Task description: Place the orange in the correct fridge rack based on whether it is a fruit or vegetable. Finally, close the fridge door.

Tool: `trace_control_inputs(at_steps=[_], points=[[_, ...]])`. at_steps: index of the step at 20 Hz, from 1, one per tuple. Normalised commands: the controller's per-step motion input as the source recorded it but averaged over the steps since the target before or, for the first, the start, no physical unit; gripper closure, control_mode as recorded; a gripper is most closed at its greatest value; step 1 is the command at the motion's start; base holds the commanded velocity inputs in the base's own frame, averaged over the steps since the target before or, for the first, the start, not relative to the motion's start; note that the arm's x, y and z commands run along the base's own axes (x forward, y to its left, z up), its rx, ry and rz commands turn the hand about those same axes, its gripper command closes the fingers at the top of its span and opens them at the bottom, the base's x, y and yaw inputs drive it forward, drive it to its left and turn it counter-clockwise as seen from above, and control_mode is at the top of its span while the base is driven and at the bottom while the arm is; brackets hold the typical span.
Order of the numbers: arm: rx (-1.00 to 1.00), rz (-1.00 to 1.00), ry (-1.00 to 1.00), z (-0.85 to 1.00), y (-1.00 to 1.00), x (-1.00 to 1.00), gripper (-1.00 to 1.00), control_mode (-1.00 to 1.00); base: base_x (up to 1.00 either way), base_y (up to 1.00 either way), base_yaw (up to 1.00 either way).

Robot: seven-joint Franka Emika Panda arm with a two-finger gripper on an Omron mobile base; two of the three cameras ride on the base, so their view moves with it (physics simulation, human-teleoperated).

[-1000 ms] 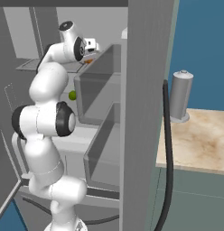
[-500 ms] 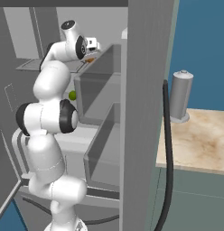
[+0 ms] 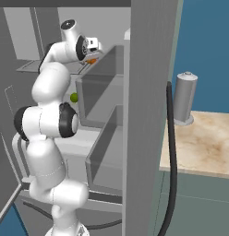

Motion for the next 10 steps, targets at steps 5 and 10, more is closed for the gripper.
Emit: trace_control_inputs(at_steps=[5, 10], points=[[0.01, 0.0, -0.15, 0.0, 0.0, -0.82, -1.0, -1.0, 0.0, 0.0, 0.0], [0.0, 0.0, -0.18, 0.0, 0.03, -1.0, -1.0, -1.0, 0.0, 0.0, 0.0]])
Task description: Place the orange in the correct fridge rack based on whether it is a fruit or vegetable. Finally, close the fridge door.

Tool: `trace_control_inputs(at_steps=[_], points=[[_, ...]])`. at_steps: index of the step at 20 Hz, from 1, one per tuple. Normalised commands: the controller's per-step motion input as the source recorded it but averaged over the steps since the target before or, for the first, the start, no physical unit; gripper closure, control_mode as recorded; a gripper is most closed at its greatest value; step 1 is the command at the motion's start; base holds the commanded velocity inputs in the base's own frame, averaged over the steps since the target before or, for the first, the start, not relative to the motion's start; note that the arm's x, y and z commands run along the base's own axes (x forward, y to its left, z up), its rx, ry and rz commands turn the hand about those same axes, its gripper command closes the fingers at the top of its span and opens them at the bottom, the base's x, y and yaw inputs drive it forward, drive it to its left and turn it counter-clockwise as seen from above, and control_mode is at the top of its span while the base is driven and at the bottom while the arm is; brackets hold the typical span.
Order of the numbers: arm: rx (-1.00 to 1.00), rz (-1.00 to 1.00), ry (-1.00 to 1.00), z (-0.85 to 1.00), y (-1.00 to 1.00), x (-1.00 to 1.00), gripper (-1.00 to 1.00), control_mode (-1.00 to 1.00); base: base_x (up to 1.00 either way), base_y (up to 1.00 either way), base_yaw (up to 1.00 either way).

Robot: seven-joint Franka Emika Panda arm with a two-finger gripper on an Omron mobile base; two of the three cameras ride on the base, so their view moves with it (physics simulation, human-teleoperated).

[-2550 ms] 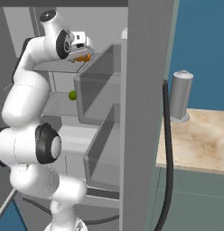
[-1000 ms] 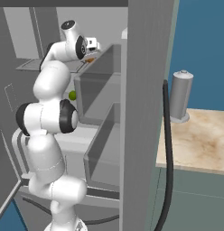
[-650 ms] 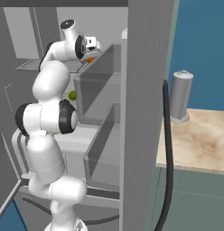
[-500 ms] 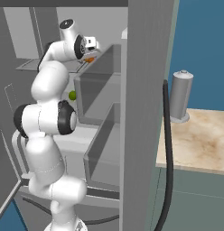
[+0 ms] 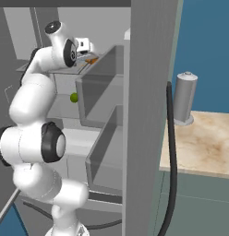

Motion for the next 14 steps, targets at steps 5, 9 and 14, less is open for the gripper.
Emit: trace_control_inputs(at_steps=[5, 9, 14], points=[[0.05, 0.0, -0.12, 0.0, 0.0, -1.0, -1.0, -1.0, 0.0, 0.0, 0.0], [0.09, 0.0, -0.08, 0.0, 0.0, -1.0, -1.0, -1.0, 0.0, 0.0, 0.0], [0.13, 0.0, -0.05, 0.0, 0.0, -1.0, -1.0, -1.0, 0.0, 0.0, 0.0]])
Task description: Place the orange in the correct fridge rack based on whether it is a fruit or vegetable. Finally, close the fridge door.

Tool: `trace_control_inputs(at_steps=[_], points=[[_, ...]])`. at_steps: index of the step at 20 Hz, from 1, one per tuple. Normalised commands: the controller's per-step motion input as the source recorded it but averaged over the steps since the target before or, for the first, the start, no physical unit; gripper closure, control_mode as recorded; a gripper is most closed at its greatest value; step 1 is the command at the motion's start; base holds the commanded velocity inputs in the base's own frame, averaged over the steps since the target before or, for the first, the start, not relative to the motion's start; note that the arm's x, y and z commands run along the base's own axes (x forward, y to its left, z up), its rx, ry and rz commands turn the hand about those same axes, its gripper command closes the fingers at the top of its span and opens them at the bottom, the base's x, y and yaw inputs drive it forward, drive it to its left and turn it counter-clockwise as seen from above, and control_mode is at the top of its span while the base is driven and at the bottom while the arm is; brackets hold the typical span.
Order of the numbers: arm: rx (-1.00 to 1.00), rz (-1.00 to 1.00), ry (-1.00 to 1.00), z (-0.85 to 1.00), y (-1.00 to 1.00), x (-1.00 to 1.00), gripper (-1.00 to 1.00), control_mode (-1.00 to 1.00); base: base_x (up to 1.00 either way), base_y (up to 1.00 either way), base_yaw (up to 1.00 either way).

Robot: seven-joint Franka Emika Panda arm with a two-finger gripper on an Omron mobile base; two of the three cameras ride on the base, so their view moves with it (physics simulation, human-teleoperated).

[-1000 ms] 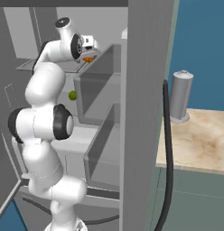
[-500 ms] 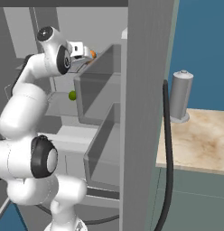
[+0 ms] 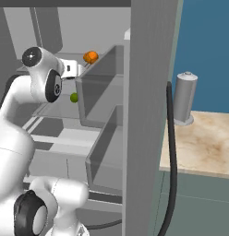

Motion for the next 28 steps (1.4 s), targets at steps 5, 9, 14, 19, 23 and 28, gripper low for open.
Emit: trace_control_inputs(at_steps=[5, 9, 14, 19, 23, 28], points=[[0.03, 0.0, 0.01, -0.03, 0.05, -0.62, -1.0, -1.0, 0.0, 0.0, 0.0], [0.0, 0.0, 0.1, 0.0, 0.14, -0.06, -1.0, -1.0, 0.0, 0.0, 0.0], [0.0, 0.0, 0.01, 0.0, 0.02, -0.07, -1.0, 1.0, -0.75, 0.08, 0.0], [0.0, 0.0, 0.0, 0.0, 0.0, 0.0, -1.0, 1.0, -0.96, 0.18, 0.0], [0.0, 0.0, 0.0, 0.0, 0.0, 0.0, -1.0, 1.0, -0.47, 0.34, 0.0], [0.0, 0.0, 0.0, 0.0, 0.0, 0.0, -1.0, 1.0, -0.11, 0.29, 0.02]])
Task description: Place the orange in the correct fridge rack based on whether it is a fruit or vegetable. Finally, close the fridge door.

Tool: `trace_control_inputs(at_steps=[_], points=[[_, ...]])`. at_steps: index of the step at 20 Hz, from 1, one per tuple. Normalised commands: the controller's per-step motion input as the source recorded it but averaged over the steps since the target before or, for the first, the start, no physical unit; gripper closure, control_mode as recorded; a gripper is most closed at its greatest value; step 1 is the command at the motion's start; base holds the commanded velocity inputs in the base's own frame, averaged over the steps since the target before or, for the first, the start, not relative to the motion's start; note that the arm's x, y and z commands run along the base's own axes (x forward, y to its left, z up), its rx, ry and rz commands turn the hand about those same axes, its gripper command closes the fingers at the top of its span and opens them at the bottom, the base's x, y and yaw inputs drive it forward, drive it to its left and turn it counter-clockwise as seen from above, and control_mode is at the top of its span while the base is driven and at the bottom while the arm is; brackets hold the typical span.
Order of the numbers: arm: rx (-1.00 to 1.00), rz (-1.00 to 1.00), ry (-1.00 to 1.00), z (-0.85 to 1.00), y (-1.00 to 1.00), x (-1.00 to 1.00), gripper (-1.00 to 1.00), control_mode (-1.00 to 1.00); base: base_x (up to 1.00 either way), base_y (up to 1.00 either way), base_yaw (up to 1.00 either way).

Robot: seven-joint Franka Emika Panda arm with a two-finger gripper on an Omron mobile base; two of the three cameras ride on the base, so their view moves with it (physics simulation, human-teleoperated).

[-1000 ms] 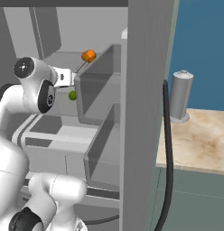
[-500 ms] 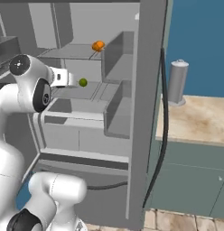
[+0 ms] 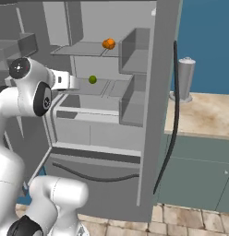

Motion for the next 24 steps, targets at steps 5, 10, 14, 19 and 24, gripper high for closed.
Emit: trace_control_inputs(at_steps=[5, 10, 14, 19, 24], points=[[0.0, 0.0, 0.0, 0.0, 0.0, 0.0, -1.0, 1.0, -0.09, 0.13, 0.05], [0.0, 0.0, 0.0, 0.0, 0.0, 0.0, -1.0, 1.0, -0.05, 0.03, 0.02], [0.0, 0.0, 0.0, 0.0, 0.0, 0.0, -1.0, 1.0, 0.0, 0.0, 0.0], [0.0, 0.0, 0.0, 0.0, 0.0, 0.0, -1.0, 1.0, 0.0, 0.0, 0.0], [-0.01, 0.0, -0.18, 0.03, 0.0, -0.63, -1.0, -1.0, 0.0, 0.0, 0.0]])
